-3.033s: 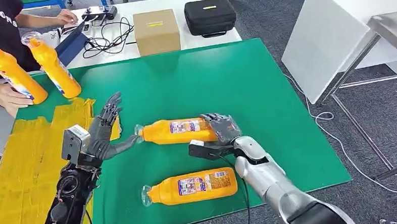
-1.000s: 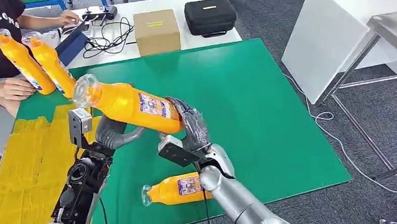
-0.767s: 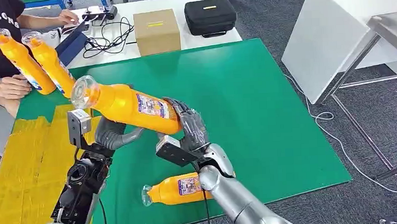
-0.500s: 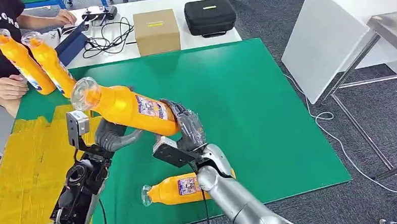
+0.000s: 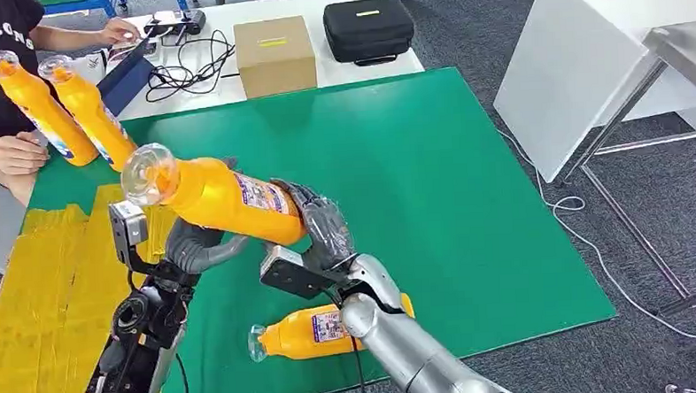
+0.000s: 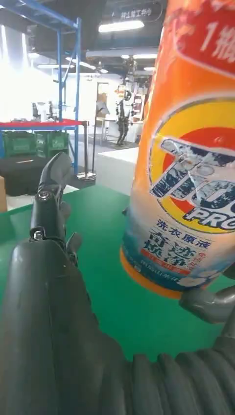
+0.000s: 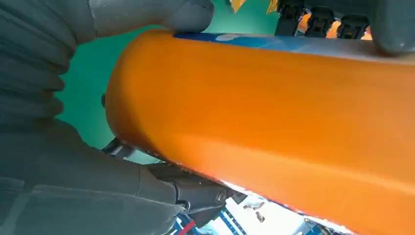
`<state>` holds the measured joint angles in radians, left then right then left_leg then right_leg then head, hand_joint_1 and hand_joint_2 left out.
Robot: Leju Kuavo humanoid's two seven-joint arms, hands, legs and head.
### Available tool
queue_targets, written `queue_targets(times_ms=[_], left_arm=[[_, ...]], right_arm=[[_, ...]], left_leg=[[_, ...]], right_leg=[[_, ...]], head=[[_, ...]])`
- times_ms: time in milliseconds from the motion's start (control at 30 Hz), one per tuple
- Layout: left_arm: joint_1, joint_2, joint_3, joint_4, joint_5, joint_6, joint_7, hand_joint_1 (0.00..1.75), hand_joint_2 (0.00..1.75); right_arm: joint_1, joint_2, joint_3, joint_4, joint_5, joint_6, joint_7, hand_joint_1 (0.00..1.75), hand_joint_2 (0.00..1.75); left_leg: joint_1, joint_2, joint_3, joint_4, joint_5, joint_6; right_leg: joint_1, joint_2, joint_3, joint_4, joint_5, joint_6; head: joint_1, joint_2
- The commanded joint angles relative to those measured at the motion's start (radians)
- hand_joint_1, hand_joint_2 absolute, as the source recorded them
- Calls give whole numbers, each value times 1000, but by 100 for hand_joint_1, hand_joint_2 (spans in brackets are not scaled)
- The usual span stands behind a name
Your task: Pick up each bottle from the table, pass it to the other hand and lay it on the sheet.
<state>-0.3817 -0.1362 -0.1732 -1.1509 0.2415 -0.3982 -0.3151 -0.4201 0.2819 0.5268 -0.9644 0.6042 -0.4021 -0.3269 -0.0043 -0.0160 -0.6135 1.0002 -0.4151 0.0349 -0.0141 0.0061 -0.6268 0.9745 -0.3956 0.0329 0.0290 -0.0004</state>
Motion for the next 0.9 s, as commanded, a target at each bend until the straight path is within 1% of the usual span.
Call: queue_targets(times_ms=[33,67,100,133,233,300,333,400,433,533,567,633,667,767,900], left_arm=[[-11,3,-31,-38,12,-10,-7,0,175],[-7,5,-30,-46,13,-8,-7,0,175],[1,8,-27,-61,19,-4,-9,0,175],[2,8,-27,-63,19,-2,-9,0,175],[-4,8,-25,-59,21,1,-7,0,175],[-10,7,-26,-52,22,2,-6,0,175],[-15,6,-27,-45,23,3,-6,0,175],[-21,5,-26,-33,23,5,-6,0,175],[-21,4,-26,-30,24,5,-6,0,175],[-23,4,-26,-24,24,4,-7,0,175],[-23,4,-26,-24,24,4,-7,0,175],[-23,2,-24,-20,24,6,-8,0,175],[-24,1,-23,-15,24,7,-7,0,175],[-25,-1,-19,1,23,12,-7,0,175],[-21,-1,-18,1,23,13,-8,0,175]], right_arm=[[-3,-29,43,10,2,-8,-19,175,175],[-5,-31,41,2,1,-8,-19,175,175],[-6,-36,40,-8,0,-12,-19,175,175],[-7,-38,38,-11,-2,-14,-20,175,175],[-9,-43,27,-24,-10,-29,-24,175,175],[-8,-47,24,-30,-14,-31,-25,175,175],[-5,-48,19,-39,-19,-38,-27,175,175],[2,-52,7,-57,-27,-54,-30,175,175],[5,-55,2,-64,-29,-61,-31,175,175],[7,-59,3,-72,-28,-58,-30,175,175],[7,-59,3,-72,-28,-58,-30,175,175],[14,-57,-10,-83,-25,-90,-28,175,175],[17,-58,-19,-89,-27,-103,-25,175,175],[26,-61,-60,-113,-45,-151,-21,175,175],[28,-63,-73,-121,-54,-160,-23,175,175]], left_leg=[[1,-1,4,0,-2,-2],[1,-1,2,0,-1,-1],[2,-1,4,1,-3,-2],[1,0,3,0,-1,-1],[2,0,6,1,-3,-2],[1,-1,3,0,-1,-1],[2,-1,6,1,-3,-2],[1,-1,3,0,-1,-1],[2,-1,5,1,-2,-2],[0,-2,2,0,0,-1],[1,-2,4,0,-2,-2],[1,-1,2,0,0,-1],[1,-1,4,0,-2,-2],[1,-2,4,0,-1,-1],[1,-1,4,0,-1,-1]], right_leg=[[2,-2,5,0,-2,-1],[1,-2,3,-1,-1,-1],[2,-2,5,0,-3,-1],[1,-1,3,0,-2,-1],[2,-2,7,0,-3,-1],[1,-2,3,-1,-1,-1],[2,-3,7,0,-3,-1],[1,-2,3,-1,-1,-1],[2,-3,6,-1,-3,-1],[1,-3,3,-1,-1,0],[2,-3,5,-1,-2,-1],[1,-2,2,-1,-1,-1],[2,-3,5,-1,-2,-1],[1,-4,5,-1,-2,-1],[1,-2,4,-1,-2,-1]], head=[[0,0],[0,0],[0,0],[0,0],[0,0],[0,0],[0,0],[0,0],[0,0],[0,0],[0,0],[0,0],[0,0],[0,0],[0,0]])
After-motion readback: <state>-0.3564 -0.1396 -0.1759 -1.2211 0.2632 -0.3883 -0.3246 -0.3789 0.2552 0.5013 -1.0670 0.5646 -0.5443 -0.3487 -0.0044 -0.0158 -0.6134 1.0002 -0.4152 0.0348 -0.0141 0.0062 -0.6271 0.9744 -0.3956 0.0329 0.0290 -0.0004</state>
